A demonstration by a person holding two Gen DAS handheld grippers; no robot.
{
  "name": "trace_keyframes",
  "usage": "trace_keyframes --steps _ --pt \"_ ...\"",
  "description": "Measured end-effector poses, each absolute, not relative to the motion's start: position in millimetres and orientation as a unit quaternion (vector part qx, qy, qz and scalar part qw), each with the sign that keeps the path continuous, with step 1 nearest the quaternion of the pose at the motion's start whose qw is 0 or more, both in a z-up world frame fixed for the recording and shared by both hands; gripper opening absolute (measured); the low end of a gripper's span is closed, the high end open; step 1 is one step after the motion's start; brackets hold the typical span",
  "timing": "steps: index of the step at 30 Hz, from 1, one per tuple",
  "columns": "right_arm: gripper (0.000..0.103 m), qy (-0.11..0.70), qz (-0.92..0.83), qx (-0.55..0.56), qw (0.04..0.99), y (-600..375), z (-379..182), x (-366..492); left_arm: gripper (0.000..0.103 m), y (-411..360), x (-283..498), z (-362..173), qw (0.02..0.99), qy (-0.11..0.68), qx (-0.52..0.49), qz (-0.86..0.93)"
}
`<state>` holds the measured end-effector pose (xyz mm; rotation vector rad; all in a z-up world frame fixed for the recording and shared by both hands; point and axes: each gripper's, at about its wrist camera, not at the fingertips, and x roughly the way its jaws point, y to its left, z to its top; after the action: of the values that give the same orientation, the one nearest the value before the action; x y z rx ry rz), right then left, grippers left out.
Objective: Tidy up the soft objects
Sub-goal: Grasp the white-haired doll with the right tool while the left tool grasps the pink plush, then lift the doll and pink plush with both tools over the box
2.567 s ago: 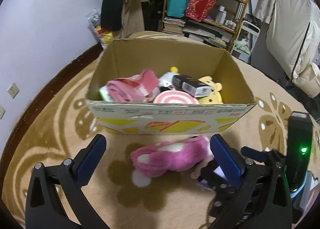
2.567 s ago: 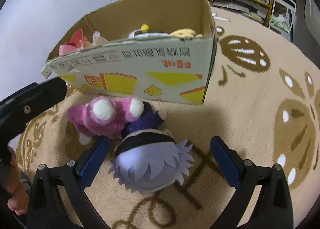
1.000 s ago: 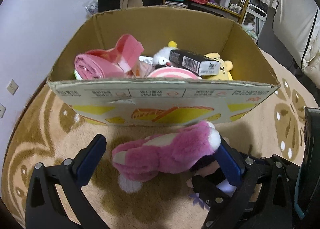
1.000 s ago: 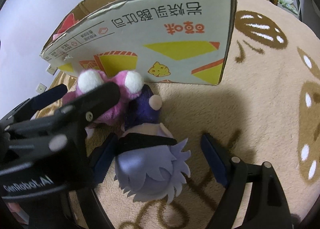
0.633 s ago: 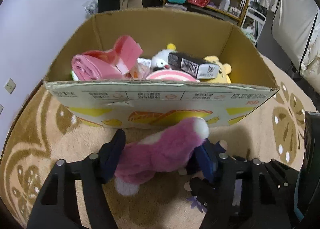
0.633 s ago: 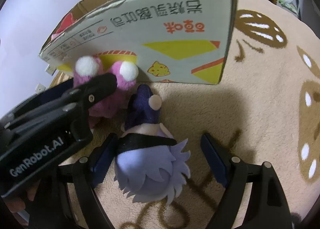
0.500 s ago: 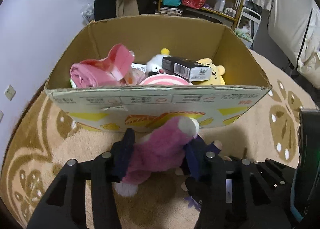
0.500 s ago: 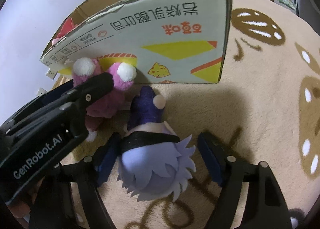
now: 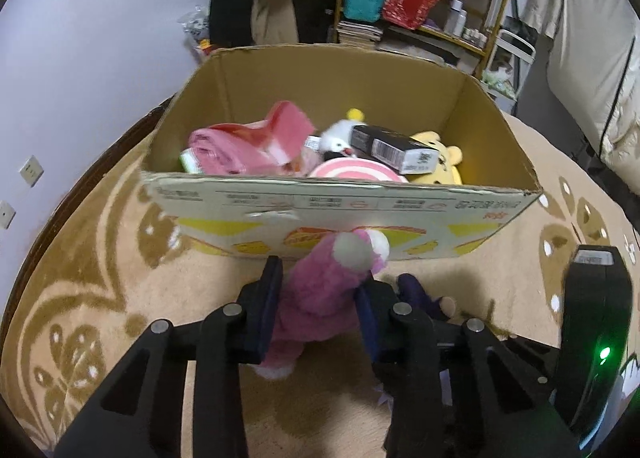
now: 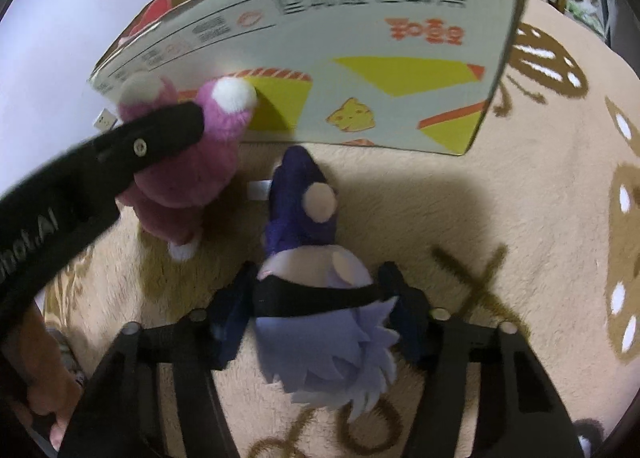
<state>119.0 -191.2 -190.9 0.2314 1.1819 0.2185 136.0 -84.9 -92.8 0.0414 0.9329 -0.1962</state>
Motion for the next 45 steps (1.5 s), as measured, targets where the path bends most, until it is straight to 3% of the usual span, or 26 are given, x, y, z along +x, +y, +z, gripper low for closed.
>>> trace_keyframes --steps 19,29,45 --pt "0.052 0.489 0.095 0.125 0.858 -207.7 -151.4 74.3 0.033 -49.9 96.5 -55.0 0.916 0.398 0.025 -0.044" --pt "0.052 0.429 0.087 0.144 0.887 -233.8 -87.5 69.8 0.033 -49.6 76.5 -15.7 0.943 0.321 0.080 -0.030" --pt "0.052 0.356 0.090 0.120 0.922 -245.3 -31.1 102.1 0.033 -43.1 103.0 15.6 0.961 0.264 0.059 -0.048"
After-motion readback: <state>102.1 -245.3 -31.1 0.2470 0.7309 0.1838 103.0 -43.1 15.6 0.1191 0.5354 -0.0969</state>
